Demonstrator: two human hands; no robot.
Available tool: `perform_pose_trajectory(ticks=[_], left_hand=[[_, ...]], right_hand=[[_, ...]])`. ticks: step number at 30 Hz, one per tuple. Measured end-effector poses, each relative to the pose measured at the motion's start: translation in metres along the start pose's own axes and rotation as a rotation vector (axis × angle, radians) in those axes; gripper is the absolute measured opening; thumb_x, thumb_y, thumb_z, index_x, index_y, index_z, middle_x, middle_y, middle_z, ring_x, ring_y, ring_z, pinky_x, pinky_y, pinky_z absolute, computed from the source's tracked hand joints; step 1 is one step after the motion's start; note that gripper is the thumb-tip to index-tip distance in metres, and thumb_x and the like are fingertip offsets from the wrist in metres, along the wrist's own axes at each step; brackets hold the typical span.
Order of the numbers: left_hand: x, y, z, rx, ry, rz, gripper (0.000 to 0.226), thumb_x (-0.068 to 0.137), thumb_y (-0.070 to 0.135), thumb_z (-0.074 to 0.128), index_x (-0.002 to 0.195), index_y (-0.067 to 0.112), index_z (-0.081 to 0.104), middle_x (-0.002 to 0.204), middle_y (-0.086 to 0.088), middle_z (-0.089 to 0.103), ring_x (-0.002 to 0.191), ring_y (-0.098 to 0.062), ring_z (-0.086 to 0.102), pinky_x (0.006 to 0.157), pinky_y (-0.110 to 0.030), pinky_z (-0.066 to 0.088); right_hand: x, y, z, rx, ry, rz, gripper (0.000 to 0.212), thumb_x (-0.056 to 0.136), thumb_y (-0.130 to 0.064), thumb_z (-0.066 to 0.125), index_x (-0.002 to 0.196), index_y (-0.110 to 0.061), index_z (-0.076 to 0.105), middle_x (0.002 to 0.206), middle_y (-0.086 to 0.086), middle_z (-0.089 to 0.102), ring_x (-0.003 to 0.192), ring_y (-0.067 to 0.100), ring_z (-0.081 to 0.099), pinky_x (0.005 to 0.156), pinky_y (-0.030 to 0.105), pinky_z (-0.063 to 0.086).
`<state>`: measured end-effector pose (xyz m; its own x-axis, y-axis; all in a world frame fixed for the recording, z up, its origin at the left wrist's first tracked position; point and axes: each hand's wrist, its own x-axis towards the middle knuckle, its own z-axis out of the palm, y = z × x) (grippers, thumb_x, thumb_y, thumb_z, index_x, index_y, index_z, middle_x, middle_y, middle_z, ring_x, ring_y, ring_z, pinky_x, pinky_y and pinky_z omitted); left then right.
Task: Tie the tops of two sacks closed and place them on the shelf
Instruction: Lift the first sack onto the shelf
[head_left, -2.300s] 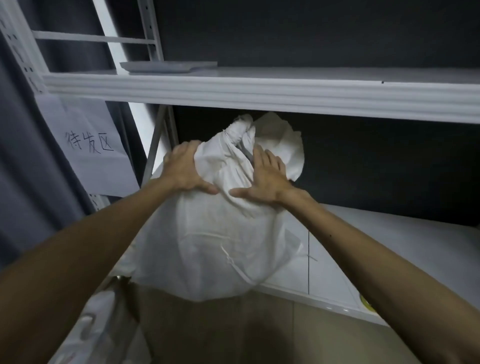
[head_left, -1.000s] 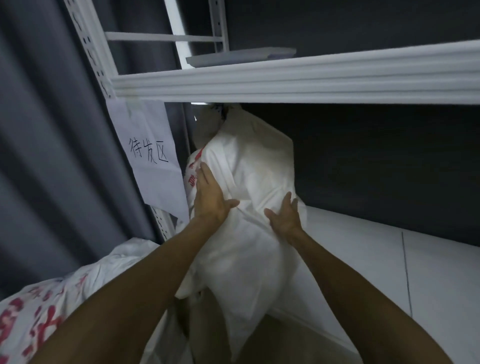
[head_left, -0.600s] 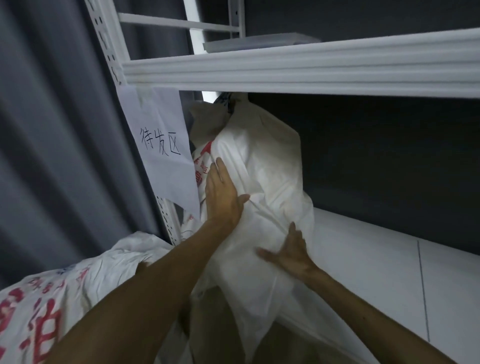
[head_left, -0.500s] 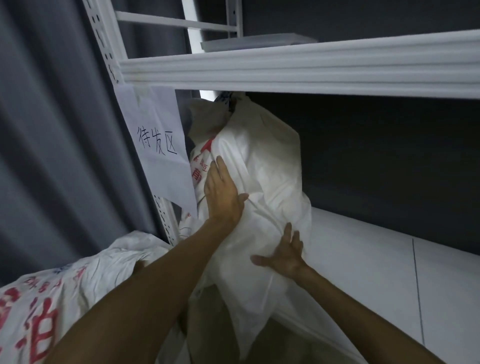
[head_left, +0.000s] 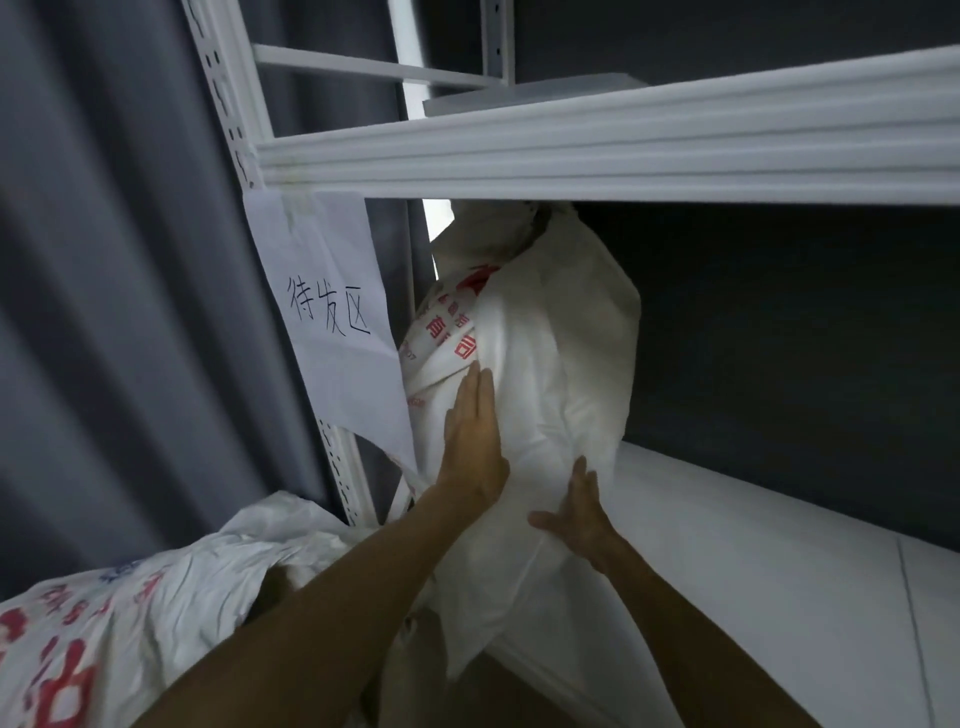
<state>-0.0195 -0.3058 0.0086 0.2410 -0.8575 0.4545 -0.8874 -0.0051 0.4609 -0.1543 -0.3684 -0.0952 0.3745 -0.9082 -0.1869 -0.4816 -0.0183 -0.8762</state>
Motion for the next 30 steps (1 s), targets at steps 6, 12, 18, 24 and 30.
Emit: perform_pose_trajectory(ticks=[6, 12, 18, 24, 30], left_hand=[[-0.002, 0.0, 0.001, 0.132, -0.109, -0.121, 0.098, 0.091, -0.001, 0.06, 0.156, 0.022, -0.01, 0.165, -0.008, -0.01, 0.153, -0.029, -0.005, 0.123, -0.047, 0.01], [-0.033, 0.019, -0.016, 0.137, -0.167, -0.088, 0.1, 0.088, -0.001, 0.062, 0.156, 0.015, -0.009, 0.163, -0.018, -0.012, 0.152, -0.032, 0.001, 0.123, -0.039, 0.011], [-0.088, 0.037, -0.064, 0.092, -0.343, -0.059, 0.084, 0.091, 0.002, 0.059, 0.156, 0.009, 0.007, 0.163, -0.018, -0.01, 0.15, -0.031, 0.014, 0.118, -0.028, 0.025], [-0.145, 0.026, -0.122, 0.099, -0.374, -0.048, 0.066, 0.088, 0.004, 0.058, 0.146, 0.009, 0.026, 0.158, -0.017, 0.013, 0.141, -0.038, 0.03, 0.112, -0.04, 0.038], [-0.155, 0.021, -0.15, -0.022, -0.367, -0.158, 0.069, 0.086, 0.007, 0.061, 0.145, 0.006, 0.027, 0.156, -0.024, 0.014, 0.134, -0.036, 0.039, 0.114, -0.035, 0.033]], right_hand=[[-0.009, 0.003, 0.003, -0.019, -0.048, 0.034, 0.117, 0.086, -0.038, 0.07, 0.15, -0.019, -0.026, 0.159, 0.009, -0.026, 0.149, 0.026, -0.005, 0.119, 0.038, 0.009], [-0.05, -0.02, -0.02, -0.135, -0.036, 0.031, 0.097, 0.094, -0.029, 0.062, 0.154, -0.014, -0.012, 0.163, 0.007, -0.008, 0.15, 0.025, 0.007, 0.119, 0.034, 0.013], [-0.113, -0.058, -0.034, -0.121, 0.058, 0.049, 0.065, 0.103, -0.018, 0.045, 0.156, -0.014, 0.009, 0.161, 0.009, 0.018, 0.145, 0.028, 0.024, 0.117, 0.034, 0.023], [-0.183, -0.093, -0.025, -0.02, 0.095, 0.028, 0.064, 0.102, -0.021, 0.048, 0.155, -0.013, 0.013, 0.159, 0.008, 0.023, 0.144, 0.029, 0.027, 0.114, 0.035, 0.026], [-0.205, -0.118, -0.037, 0.03, 0.176, 0.043, 0.081, 0.096, -0.033, 0.058, 0.155, -0.009, 0.007, 0.16, 0.011, 0.02, 0.145, 0.03, 0.024, 0.116, 0.036, 0.023]])
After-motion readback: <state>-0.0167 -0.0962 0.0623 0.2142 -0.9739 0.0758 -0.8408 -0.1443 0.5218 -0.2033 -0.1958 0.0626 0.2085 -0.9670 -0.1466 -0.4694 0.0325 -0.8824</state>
